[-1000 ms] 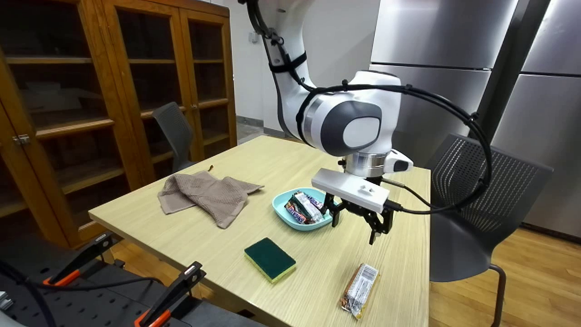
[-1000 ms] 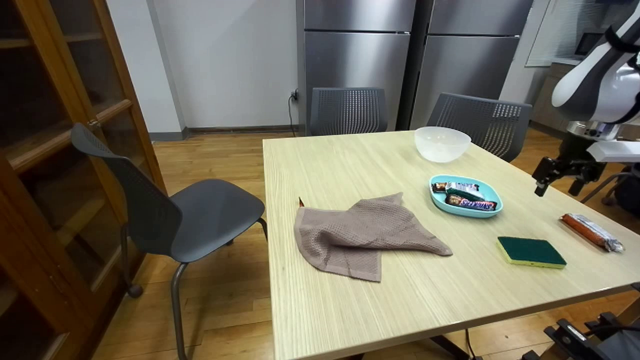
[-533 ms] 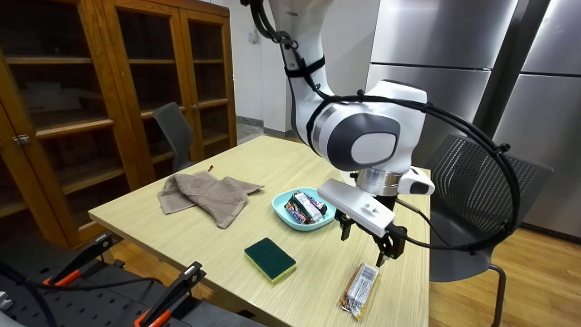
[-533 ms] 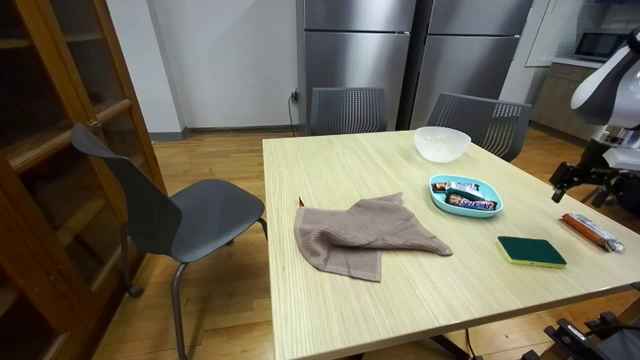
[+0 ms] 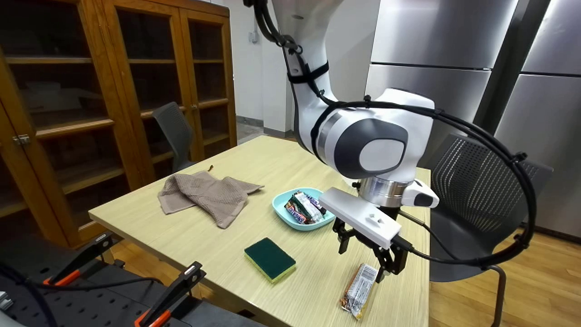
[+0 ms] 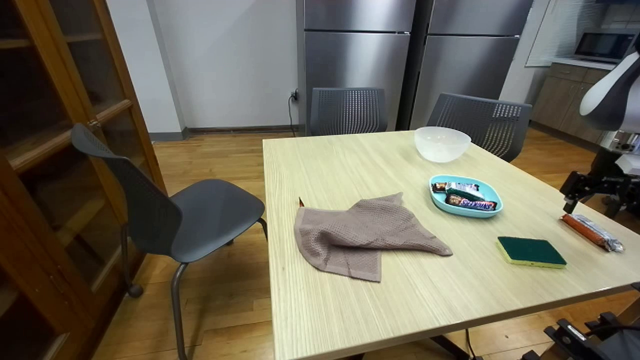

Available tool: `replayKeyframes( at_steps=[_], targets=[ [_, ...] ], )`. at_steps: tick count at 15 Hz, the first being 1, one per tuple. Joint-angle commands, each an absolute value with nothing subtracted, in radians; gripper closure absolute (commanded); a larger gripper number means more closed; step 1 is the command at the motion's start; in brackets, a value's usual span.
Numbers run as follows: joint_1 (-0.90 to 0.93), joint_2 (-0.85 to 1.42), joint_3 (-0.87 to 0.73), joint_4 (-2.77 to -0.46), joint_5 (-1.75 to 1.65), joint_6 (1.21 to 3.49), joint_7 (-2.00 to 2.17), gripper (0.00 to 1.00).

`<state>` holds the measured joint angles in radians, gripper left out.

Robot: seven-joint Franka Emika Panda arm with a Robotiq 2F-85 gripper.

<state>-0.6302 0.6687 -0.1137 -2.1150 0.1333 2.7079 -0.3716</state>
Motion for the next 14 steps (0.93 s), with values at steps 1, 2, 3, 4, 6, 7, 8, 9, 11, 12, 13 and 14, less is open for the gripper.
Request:
replayKeyframes(
  at_steps=[1,2,3,4,6,7,8,9,11,12,13,14],
  targets=[
    [-0.626,0.700,-0.124,-2.089,0.081,2.697,-0.389,0.00],
    [-0.623,0.708,-0.127,-2.086,0.069,2.705,-0.386,0.00],
    [-0.622,0.719,-0.127,-2.082,0.058,2.717,-0.387,0.00],
    [-0.619,0.731,-0.128,-2.074,0.045,2.726,-0.386,0.00],
    [-0.621,0.750,-0.122,-2.058,0.028,2.731,-0.390,0.00],
    [-0.622,0.759,-0.120,-2.048,0.020,2.733,-0.393,0.00],
    [-0.621,0.769,-0.121,-2.039,0.013,2.738,-0.393,0.00],
    [-0.617,0.781,-0.123,-2.027,0.006,2.740,-0.391,0.00],
    [-0.617,0.795,-0.121,-2.012,-0.002,2.741,-0.390,0.00],
    [-0.619,0.796,-0.118,-2.011,-0.005,2.746,-0.394,0.00],
    [-0.619,0.799,-0.118,-2.008,-0.008,2.749,-0.395,0.00],
    [-0.621,0.803,-0.116,-2.003,-0.012,2.750,-0.396,0.00]
  ],
)
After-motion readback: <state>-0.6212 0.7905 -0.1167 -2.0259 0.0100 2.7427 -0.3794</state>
